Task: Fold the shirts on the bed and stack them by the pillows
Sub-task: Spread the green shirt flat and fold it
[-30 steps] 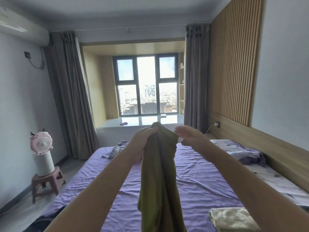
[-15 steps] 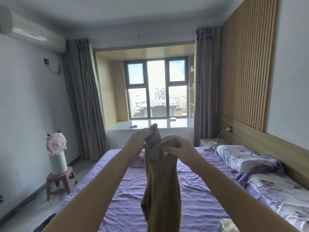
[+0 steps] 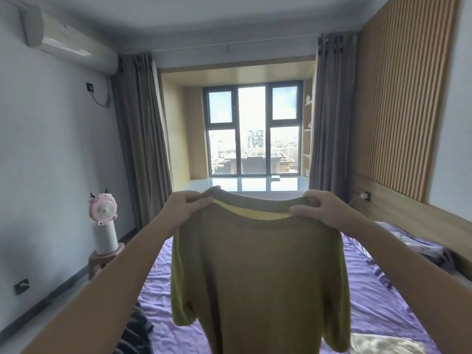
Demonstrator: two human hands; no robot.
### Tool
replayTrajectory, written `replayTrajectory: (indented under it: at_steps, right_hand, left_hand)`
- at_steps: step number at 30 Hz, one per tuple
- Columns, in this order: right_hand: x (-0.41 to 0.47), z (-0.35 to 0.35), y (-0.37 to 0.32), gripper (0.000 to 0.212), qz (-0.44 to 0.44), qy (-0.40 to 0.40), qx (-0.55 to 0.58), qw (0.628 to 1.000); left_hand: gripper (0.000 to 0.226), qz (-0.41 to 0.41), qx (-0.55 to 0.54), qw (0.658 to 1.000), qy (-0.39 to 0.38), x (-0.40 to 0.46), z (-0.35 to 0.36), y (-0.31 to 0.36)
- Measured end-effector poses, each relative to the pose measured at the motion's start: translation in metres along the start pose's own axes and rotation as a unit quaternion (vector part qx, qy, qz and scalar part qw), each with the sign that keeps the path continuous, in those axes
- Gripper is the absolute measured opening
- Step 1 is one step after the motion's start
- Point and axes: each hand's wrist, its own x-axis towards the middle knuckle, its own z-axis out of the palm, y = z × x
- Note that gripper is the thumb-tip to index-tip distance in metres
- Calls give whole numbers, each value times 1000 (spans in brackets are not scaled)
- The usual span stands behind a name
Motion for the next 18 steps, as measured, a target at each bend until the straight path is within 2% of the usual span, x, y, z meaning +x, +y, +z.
replayTrajectory:
  at_steps: [3, 6, 10, 14, 18]
  right_hand:
    - [-8, -9, 5, 39, 17, -108, -5, 994]
    - [-17, -15, 15, 35, 29, -160, -83, 983]
    - [-24, -21, 25, 14, 27, -122, -181, 976]
    - [-28, -23, 36, 2, 49, -57, -144, 987]
    - [-25, -16, 36, 8, 53, 7, -83, 995]
  left_hand:
    - [4, 14, 30, 999, 3, 1, -6, -4]
    - [13, 24, 56, 998, -26, 0, -14, -5]
    - [20, 32, 86, 992, -89, -1, -20, -2]
    - [8, 35, 104, 994, -22, 0, -16, -4]
    - [5, 35, 101, 994, 13, -3, -5, -5]
